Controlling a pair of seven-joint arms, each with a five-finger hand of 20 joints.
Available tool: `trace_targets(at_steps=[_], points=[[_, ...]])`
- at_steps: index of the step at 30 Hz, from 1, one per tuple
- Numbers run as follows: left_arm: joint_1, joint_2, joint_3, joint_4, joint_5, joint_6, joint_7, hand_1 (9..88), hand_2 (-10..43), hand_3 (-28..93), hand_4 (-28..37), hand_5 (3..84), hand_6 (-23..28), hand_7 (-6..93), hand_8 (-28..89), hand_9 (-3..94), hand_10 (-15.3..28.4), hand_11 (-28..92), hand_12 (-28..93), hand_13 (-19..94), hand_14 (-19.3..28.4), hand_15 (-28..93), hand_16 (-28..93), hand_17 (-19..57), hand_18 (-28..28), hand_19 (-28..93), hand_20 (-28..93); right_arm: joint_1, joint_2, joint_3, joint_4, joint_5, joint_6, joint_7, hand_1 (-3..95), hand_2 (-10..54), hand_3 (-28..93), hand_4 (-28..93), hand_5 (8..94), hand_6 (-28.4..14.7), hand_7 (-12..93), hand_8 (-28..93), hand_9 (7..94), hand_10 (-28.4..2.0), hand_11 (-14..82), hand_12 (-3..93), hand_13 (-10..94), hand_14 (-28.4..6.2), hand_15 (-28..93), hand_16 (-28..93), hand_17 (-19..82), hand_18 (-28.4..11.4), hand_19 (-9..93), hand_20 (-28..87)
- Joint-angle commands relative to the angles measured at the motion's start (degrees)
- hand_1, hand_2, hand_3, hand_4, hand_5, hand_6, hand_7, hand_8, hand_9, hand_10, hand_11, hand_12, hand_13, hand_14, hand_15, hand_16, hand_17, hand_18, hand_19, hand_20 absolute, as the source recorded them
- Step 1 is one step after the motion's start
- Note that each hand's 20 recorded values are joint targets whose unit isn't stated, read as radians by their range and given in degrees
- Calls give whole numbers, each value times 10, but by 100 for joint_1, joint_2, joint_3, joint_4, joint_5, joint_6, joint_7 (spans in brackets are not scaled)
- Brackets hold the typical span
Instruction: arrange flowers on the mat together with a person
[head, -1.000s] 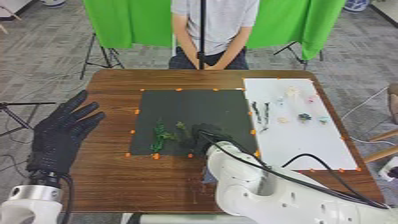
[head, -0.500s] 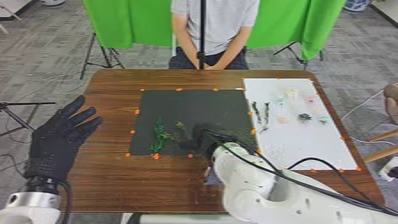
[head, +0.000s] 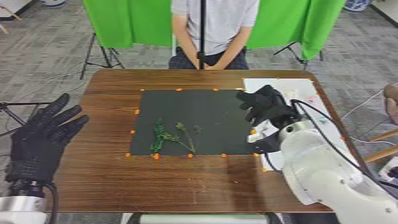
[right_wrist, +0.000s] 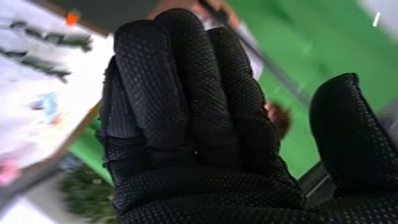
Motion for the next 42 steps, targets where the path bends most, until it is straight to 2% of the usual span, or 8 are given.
trace_targets(at_steps=[1,7,9,12,15,22,38,42], points=[[198,1,23,44,42,45,152,199,88,741,-270,348,72,92,-82,318,160,181,95,221,229,447,-78,-88,179,386,144,-1567,401,1326,55,1390,894,-1492,216,130,650,-213,681,-38,124,-118,722,-198,192,161,615,-187,567,127,226,-256,761,61],[123,80,125,206,175,3,458,170,78,737,-280,328,44,79,-81,299,141,147,93,217,222,414,-75,-92,181,356,132,-2305,358,1987,104,3366,1000,-3024,171,130,683,-229,579,-37,117,-116,608,-199,159,145,518,-215,504,97,161,-281,642,65],[150,123,185,240,225,147,514,166,75,735,-282,317,33,79,-80,294,131,131,104,212,216,387,-55,-91,181,341,131,-2237,306,1972,159,3826,940,-3225,166,131,686,-234,567,-32,118,-115,592,-200,152,143,504,-219,497,97,152,-282,626,68],[326,143,188,257,52,172,800,157,65,738,-282,306,21,79,-80,283,119,109,109,201,203,350,-45,-90,180,319,128,-2132,246,1963,228,4423,731,-3495,153,129,697,-242,539,-31,113,-115,561,-196,135,140,471,-229,465,94,137,-283,597,74],[372,83,151,273,19,190,798,152,62,739,-282,301,17,81,-81,280,117,103,113,199,202,343,-35,-92,181,317,132,-1967,195,1860,273,4535,720,-3556,147,128,701,-244,525,-29,110,-114,541,-197,126,139,453,-234,445,91,127,-283,584,77],[530,264,91,271,-140,229,1013,149,60,742,-283,305,22,85,-80,297,130,131,133,214,214,400,-22,-96,185,345,159,-1864,154,1832,343,4838,598,-3695,137,126,711,-249,490,-28,104,-108,519,-196,115,140,441,-234,425,102,119,-284,564,92],[618,124,-21,237,-40,100,821,131,67,738,-283,309,25,82,-79,299,132,132,129,210,213,401,-34,-97,187,344,162,-2058,230,1899,282,4921,701,-3931,130,125,721,-249,483,-24,105,-107,515,-195,115,142,439,-232,423,112,112,-284,549,119],[603,218,16,238,-99,144,851,130,67,739,-283,310,27,81,-79,298,132,132,129,210,214,401,-33,-98,187,344,163,-2074,234,1923,280,4984,686,-3974,130,125,722,-250,485,-24,106,-108,519,-194,118,142,441,-231,426,112,112,-284,548,123]])
